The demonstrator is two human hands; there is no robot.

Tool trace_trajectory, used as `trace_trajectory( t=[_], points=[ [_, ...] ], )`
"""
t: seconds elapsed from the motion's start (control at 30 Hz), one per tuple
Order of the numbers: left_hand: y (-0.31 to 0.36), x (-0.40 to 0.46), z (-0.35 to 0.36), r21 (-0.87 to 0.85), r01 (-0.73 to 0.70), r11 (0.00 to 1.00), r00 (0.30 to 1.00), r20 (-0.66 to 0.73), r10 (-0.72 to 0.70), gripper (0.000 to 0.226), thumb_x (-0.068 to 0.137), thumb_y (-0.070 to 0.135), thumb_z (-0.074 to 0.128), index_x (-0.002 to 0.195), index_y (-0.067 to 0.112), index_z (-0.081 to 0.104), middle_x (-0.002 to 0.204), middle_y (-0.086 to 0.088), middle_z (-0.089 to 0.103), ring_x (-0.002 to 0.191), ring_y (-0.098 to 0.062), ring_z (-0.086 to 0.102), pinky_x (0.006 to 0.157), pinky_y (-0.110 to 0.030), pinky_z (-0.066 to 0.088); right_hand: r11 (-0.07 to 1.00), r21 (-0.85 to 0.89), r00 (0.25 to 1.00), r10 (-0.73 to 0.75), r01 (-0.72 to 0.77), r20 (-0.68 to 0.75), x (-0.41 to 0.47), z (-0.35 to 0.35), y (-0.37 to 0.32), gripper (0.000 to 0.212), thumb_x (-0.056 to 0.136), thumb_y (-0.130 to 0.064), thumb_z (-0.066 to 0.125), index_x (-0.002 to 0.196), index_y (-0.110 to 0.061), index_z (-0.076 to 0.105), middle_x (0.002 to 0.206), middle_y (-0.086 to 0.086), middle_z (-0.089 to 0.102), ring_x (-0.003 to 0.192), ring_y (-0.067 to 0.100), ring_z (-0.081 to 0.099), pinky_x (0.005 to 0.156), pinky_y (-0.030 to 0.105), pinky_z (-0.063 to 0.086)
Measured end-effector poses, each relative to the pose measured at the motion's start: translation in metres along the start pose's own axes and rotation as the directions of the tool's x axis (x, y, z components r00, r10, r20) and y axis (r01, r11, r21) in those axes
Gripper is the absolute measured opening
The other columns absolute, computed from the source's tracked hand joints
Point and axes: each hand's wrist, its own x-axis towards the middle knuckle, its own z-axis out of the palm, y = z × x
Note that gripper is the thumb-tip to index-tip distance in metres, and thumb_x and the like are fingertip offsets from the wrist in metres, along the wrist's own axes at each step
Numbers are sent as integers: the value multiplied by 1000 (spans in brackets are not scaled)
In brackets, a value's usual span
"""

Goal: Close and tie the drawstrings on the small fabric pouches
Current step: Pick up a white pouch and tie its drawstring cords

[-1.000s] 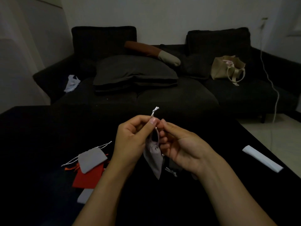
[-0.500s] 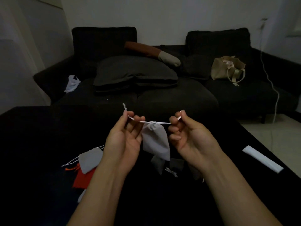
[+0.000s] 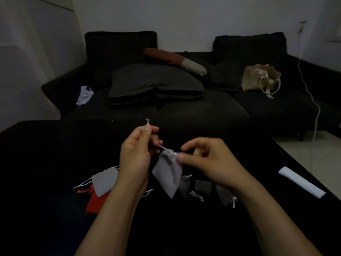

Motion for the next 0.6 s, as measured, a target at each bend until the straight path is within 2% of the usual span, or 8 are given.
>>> trace_trajectory(
  t=[0.07,0.13,0.23,0.3,0.37,0.43,0.5,0.6],
  points=[
    [1,-2,0,56,-20,998,999,34,18,28,101,19,46,84,19,68,65,2,55,69,-10,57,67,-25,46,977,-212,997,-10,25,74,-4,3,2,23,76,-38,81,78,-16,74,51,-1,47,48,7,38,47,22,33],
    [2,-4,-1,124,-20,992,999,45,15,25,101,19,47,87,17,69,64,2,54,66,-9,55,60,-23,43,965,-258,998,-26,39,54,-3,4,6,28,77,-38,81,69,-12,72,46,-5,44,46,4,37,47,22,32],
    [4,-4,-6,279,-10,960,998,60,-7,20,96,15,53,87,15,70,58,5,53,56,-5,50,55,-21,41,975,-213,998,-64,62,0,1,1,11,33,78,-39,79,66,-11,67,48,-8,42,48,4,36,50,25,32],
    [6,-4,-12,388,-37,921,987,161,-28,14,93,13,59,87,15,71,60,8,58,56,-1,54,56,-18,44,984,-161,997,-80,76,-15,2,-1,13,32,79,-38,79,66,-11,66,51,-2,43,52,8,38,53,29,33],
    [7,-7,-15,432,-66,900,949,306,-77,7,90,16,65,92,16,72,63,0,61,56,-3,55,55,-16,45,993,-91,997,-74,74,9,2,-2,12,29,80,-36,77,70,-11,67,57,14,51,57,15,44,57,34,37],
    [5,-7,-19,480,-118,869,916,392,-92,9,86,22,72,94,20,72,62,-7,62,58,-13,57,57,-23,48,997,-51,997,-64,66,51,2,-2,11,31,79,-41,74,75,-11,70,74,27,62,64,28,53,62,45,46],
    [3,-6,-22,519,-146,842,905,413,-98,13,82,23,76,93,19,71,70,-10,70,65,-21,63,67,-33,55,996,-55,997,-63,66,55,2,0,10,34,77,-46,70,77,-12,70,81,26,67,70,30,61,69,53,52],
    [1,-6,-23,544,-161,823,912,401,-87,14,79,17,78,91,17,69,80,-5,72,75,-21,70,73,-31,59,997,-14,996,-82,82,32,2,4,8,30,86,-35,70,76,-7,68,79,28,66,66,22,57,63,44,48]
  ],
)
